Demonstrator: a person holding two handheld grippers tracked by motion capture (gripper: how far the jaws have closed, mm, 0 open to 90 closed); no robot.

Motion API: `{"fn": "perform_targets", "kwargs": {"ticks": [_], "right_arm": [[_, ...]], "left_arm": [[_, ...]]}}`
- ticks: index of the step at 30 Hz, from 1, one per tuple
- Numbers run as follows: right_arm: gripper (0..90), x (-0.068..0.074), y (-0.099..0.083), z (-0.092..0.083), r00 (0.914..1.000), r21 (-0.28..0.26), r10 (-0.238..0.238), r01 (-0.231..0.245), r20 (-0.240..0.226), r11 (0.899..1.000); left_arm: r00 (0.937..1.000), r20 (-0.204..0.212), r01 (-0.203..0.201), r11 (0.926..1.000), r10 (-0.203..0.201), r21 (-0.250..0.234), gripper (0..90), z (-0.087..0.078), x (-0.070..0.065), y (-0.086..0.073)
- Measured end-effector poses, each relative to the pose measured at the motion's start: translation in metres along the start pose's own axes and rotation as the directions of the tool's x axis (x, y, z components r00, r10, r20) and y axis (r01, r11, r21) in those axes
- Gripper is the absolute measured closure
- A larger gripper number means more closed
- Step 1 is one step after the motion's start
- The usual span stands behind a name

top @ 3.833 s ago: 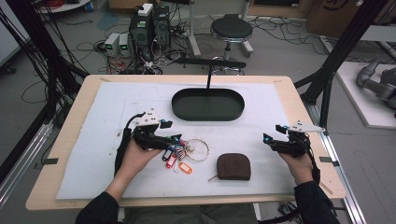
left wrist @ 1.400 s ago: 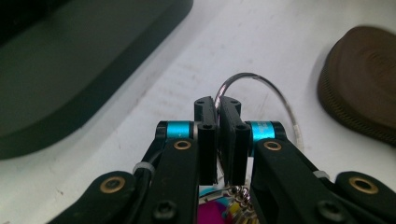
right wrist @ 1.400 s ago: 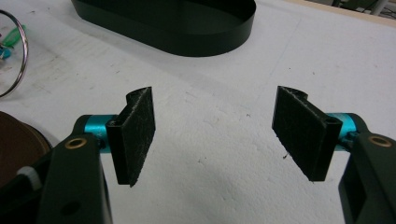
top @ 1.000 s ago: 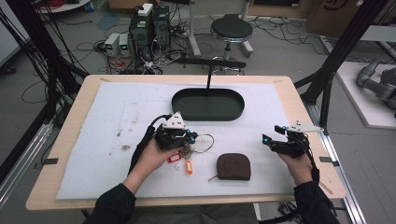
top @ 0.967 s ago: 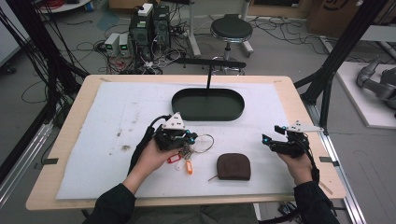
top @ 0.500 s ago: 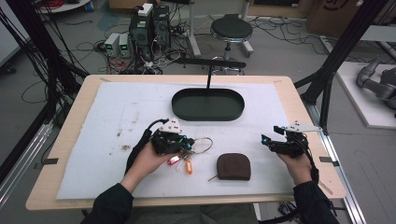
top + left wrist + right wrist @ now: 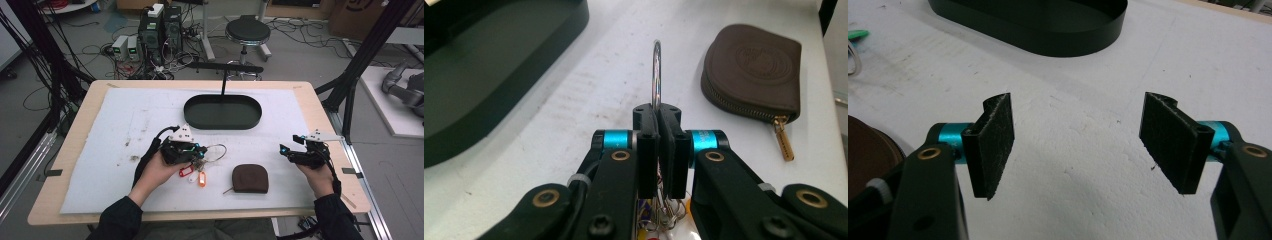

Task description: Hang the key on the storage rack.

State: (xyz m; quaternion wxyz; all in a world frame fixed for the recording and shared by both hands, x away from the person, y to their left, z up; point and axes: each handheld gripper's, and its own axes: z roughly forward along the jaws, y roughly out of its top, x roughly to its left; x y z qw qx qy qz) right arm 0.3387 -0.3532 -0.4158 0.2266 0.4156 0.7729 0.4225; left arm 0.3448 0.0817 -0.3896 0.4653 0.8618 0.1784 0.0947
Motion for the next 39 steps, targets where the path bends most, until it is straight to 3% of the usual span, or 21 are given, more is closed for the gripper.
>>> {"fn": "perform_targets", "kwargs": {"ticks": [9, 17, 39], "right_arm": [[30.8, 0.000, 0.000, 0.000, 1.0000, 0.002, -0.001, 0.001, 0.001, 1.000], [30.8, 0.000, 0.000, 0.000, 1.0000, 0.004, 0.000, 0.000, 0.003, 1.000], [30.8, -0.001, 0.000, 0.003, 1.0000, 0.011, -0.004, 0.004, 0.003, 1.000]], "left_arm": [[0.9999, -0.017, -0.002, 0.9979, 0.001, -0.065, 86.3, -0.014, 0.002, 0.006], [0.9992, -0.040, -0.005, 0.9909, 0.000, -0.134, 86.3, -0.030, 0.004, 0.014], [0.9962, -0.087, -0.029, 0.9758, 0.010, -0.217, 86.3, -0.049, 0.015, 0.037]]}}
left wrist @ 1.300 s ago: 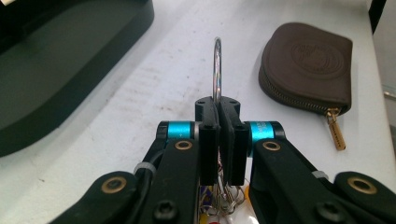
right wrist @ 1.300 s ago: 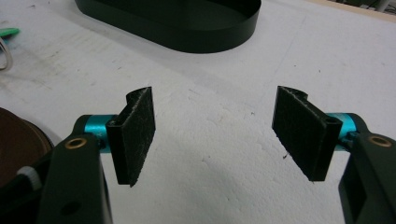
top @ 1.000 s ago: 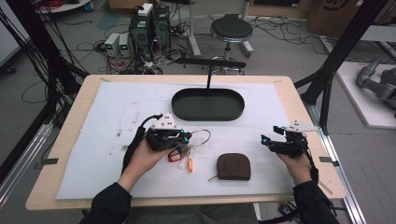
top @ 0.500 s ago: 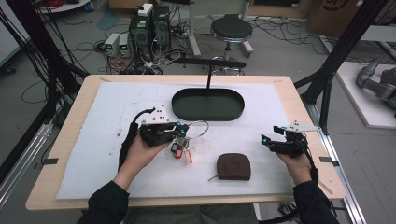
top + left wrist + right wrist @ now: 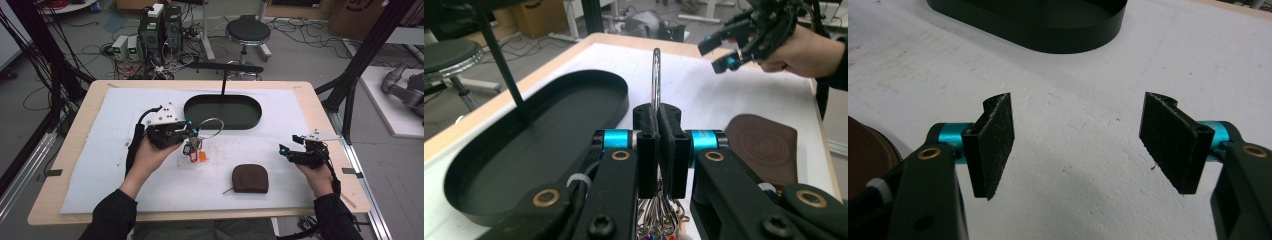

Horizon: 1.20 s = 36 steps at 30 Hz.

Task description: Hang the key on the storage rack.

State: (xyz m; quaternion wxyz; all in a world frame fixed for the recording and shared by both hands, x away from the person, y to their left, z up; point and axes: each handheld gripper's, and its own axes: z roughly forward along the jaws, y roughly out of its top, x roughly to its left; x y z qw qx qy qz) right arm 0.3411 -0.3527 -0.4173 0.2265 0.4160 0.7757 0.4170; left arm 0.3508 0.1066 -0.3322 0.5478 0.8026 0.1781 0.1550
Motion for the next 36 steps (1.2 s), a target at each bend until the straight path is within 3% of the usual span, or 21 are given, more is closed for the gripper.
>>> {"fn": "perform_targets", "kwargs": {"ticks": [18, 29, 36], "right_arm": [[30.8, 0.000, 0.000, 0.001, 1.0000, -0.001, 0.000, 0.000, -0.004, 1.000], [30.8, 0.000, 0.000, 0.001, 1.0000, 0.000, 0.001, -0.001, -0.005, 1.000], [30.8, 0.000, 0.000, 0.002, 1.0000, -0.003, -0.002, 0.002, -0.007, 1.000]], "left_arm": [[0.9956, -0.086, 0.035, 0.9991, -0.037, -0.025, 86.4, -0.003, 0.037, 0.028], [0.9880, -0.149, 0.040, 0.9992, -0.041, -0.006, 86.6, 0.009, 0.059, 0.046], [0.9794, -0.196, 0.049, 0.9988, -0.050, -0.011, 86.6, 0.020, 0.078, 0.053]]}}
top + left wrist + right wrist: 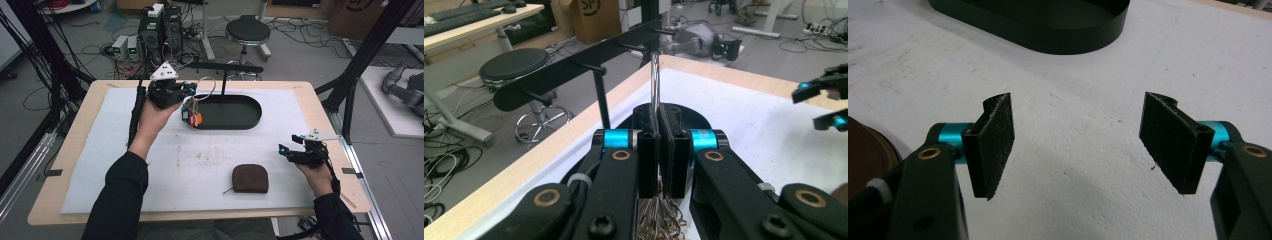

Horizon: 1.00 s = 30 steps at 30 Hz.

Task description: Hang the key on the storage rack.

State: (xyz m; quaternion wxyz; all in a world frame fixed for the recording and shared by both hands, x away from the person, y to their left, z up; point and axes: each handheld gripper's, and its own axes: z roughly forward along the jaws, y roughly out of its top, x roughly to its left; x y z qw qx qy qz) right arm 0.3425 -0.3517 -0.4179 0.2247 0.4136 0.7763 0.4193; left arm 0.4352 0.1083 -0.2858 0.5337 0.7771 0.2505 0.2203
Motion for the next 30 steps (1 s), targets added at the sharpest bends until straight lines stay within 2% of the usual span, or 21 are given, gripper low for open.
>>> {"fn": "perform_targets", "kwargs": {"ticks": [9, 11, 17, 21, 25, 30], "right_arm": [[30.8, 0.000, 0.000, 0.001, 1.0000, 0.003, -0.002, 0.002, -0.004, 1.000], [30.8, 0.000, 0.000, 0.002, 1.0000, 0.006, 0.002, -0.002, -0.006, 1.000], [30.8, 0.000, 0.000, 0.003, 1.0000, 0.004, 0.000, 0.000, -0.007, 1.000], [30.8, -0.001, 0.000, 0.003, 1.0000, 0.004, -0.003, 0.003, -0.007, 1.000], [30.8, -0.001, 0.000, 0.003, 1.0000, 0.004, 0.000, 0.000, -0.008, 1.000], [30.8, -0.001, 0.000, 0.003, 1.0000, 0.006, -0.002, 0.002, -0.009, 1.000]], "left_arm": [[0.9985, -0.053, 0.011, 0.9999, -0.011, -0.010, 86.6, 0.012, 0.015, 0.000], [0.9972, -0.068, 0.030, 0.9995, -0.030, 0.000, 86.7, 0.016, 0.021, -0.003], [0.9941, -0.095, 0.053, 0.9986, -0.053, 0.005, 86.7, 0.022, 0.031, -0.007], [0.9931, -0.102, 0.060, 0.9981, -0.058, 0.015, 86.6, 0.027, 0.035, -0.007], [0.9887, -0.121, 0.091, 0.9958, -0.089, 0.010, 86.6, 0.032, 0.042, -0.010], [0.9856, -0.135, 0.105, 0.9943, -0.102, 0.018, 86.6, 0.037, 0.047, -0.013]]}}
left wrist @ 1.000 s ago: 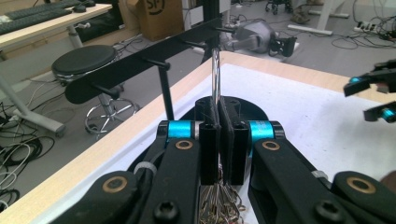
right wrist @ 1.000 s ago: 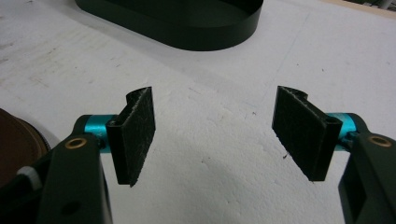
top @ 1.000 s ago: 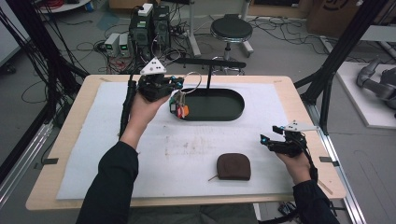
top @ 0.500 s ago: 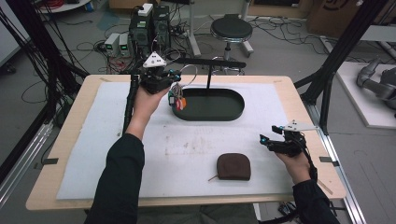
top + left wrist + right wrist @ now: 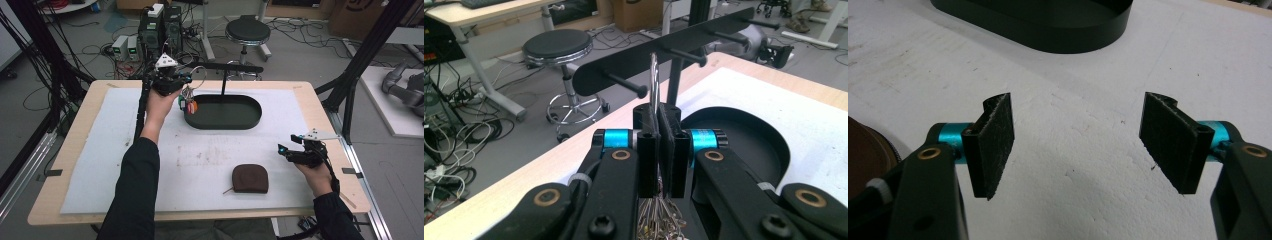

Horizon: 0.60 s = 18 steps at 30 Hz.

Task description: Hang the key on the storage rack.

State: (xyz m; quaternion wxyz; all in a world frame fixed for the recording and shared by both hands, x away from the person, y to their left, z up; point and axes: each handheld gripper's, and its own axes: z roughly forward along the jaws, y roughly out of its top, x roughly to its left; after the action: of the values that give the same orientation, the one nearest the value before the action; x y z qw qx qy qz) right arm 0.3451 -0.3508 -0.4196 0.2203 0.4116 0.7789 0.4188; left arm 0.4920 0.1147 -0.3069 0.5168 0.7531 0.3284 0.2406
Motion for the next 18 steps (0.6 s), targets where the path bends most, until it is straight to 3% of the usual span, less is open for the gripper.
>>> {"fn": "perform_targets", "kwargs": {"ticks": [14, 18], "right_arm": [[30.8, 0.001, 0.000, 0.001, 0.9999, 0.005, -0.011, 0.011, 0.001, 1.000], [30.8, 0.001, 0.000, 0.001, 0.9999, 0.007, -0.013, 0.013, 0.001, 1.000]], "left_arm": [[0.9956, -0.029, 0.089, 0.9959, -0.089, 0.014, 86.3, 0.011, 0.011, -0.013], [0.9943, -0.042, 0.099, 0.9948, -0.098, 0.025, 86.0, 0.012, 0.012, -0.015]]}}
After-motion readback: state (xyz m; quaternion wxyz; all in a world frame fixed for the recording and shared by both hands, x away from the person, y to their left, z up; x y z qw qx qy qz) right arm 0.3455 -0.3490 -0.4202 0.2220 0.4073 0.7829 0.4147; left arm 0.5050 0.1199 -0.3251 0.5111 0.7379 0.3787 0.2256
